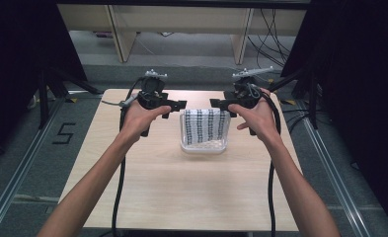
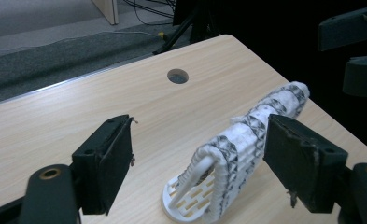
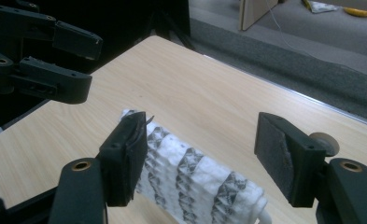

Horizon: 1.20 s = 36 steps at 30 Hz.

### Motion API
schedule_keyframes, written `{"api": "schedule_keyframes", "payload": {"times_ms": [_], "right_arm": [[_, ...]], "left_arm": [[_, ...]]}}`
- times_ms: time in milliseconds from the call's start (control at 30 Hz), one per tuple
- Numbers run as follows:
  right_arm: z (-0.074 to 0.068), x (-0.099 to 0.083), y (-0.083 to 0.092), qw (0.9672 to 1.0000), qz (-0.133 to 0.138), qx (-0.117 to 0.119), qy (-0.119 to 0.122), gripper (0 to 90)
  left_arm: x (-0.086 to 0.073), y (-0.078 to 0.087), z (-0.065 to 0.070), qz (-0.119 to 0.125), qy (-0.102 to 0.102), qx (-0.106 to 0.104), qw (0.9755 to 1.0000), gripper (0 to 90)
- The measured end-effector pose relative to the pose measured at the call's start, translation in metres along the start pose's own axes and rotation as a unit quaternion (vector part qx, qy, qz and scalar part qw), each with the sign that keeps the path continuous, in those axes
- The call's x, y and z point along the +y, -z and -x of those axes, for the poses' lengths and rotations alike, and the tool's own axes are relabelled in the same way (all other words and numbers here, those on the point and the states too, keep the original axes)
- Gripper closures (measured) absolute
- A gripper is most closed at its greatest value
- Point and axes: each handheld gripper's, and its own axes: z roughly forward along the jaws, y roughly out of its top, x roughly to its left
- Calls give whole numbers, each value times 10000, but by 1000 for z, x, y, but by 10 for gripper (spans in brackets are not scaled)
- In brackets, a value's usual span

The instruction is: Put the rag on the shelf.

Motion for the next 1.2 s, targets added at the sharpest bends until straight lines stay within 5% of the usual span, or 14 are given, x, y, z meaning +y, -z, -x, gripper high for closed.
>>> {"api": "schedule_keyframes", "payload": {"times_ms": [533, 1200], "right_arm": [[-11, -12, 7, 9997, 5, 60, 217, 348], [-20, -29, 11, 9995, -8, 167, 258, 337]], "left_arm": [[-21, 19, 17, 6, -144, -313, 9994, 204], [-45, 30, 20, 138, -219, -356, 9990, 203]]}}
